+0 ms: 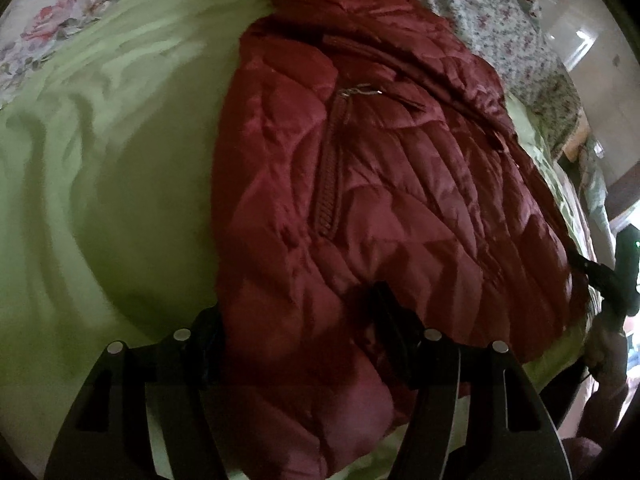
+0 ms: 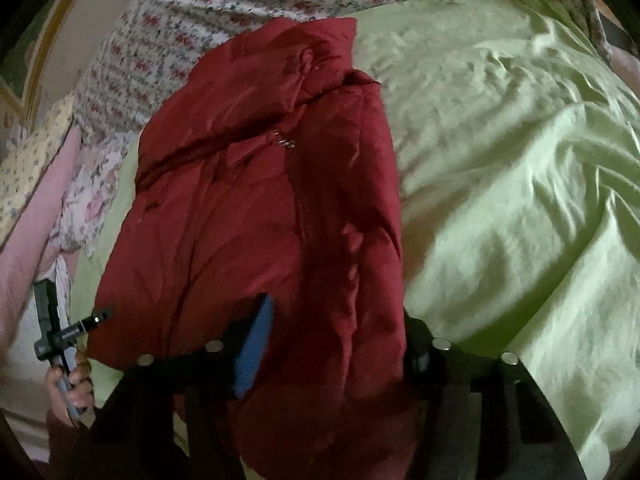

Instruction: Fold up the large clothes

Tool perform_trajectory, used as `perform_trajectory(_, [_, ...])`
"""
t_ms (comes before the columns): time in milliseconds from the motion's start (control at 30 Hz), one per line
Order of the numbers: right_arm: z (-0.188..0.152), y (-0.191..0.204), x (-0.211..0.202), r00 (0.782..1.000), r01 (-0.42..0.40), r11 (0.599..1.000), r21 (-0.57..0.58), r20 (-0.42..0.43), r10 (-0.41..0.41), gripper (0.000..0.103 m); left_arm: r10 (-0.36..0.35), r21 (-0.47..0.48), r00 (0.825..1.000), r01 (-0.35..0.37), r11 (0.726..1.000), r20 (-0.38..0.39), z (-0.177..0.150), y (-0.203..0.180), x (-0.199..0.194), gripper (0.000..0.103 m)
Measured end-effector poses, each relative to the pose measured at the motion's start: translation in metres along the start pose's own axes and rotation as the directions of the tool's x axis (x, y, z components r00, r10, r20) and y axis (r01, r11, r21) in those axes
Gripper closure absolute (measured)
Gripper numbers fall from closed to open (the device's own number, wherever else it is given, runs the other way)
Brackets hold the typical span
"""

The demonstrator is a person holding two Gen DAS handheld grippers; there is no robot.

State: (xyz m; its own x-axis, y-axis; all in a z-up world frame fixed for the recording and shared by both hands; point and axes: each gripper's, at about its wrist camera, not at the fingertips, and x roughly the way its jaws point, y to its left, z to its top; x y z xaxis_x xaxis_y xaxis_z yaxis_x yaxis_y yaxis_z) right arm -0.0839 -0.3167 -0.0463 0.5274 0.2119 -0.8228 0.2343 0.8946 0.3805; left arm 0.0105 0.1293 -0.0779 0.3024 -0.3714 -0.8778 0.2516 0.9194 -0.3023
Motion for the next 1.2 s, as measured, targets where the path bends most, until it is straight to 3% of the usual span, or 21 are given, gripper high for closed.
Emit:
perform_trajectory(267, [-0.003,-0.015,0.006,0.999,0.002,0.997,0.083,-0.041,0.001,0.044,-0.043,-0.006,0.999,0.043,0.999,-0.020,-0.002,0.002,0.006,0.040])
perform_trajectory(533, [-0.012,-0.006,0.005,0.999,0.002,0.998,0.059,-0.050,0.001,0.046,-0.064,0.005,0.997,0.065,0.998,-0.044,-0.007,0.002,0.014,0.039])
perform_trajectory(633, [-0.015,-0.003,0.004,0.999,-0.001,0.999,0.052,-0.037,0.003,0.055,-0.091,0.019,0.995,0.092,0.996,-0.044,-0.008,0.001,0.014,0.054])
perform_trajectory(700, [-0.016,0.000,0.003,1.000,-0.005,0.999,0.044,-0.027,0.006,0.067,-0.106,0.023,0.994,0.107,0.994,-0.032,-0.008,0.001,0.010,0.074])
perform_trajectory(800, [-0.018,0.006,0.000,1.000,-0.013,1.000,0.026,-0.012,0.014,0.076,-0.094,0.040,0.996,0.094,0.995,0.009,-0.009,-0.004,0.000,0.083])
perform_trajectory(1033, [-0.018,0.017,-0.019,0.996,-0.088,0.996,-0.016,0.026,0.088,0.081,-0.075,0.080,0.994,0.069,0.994,0.078,-0.011,-0.016,-0.026,0.087])
perform_trajectory(1200, [-0.022,0.022,-0.035,0.985,-0.164,0.986,-0.036,0.044,0.165,0.082,-0.103,0.092,0.989,0.094,0.991,0.106,-0.009,-0.019,-0.046,0.089])
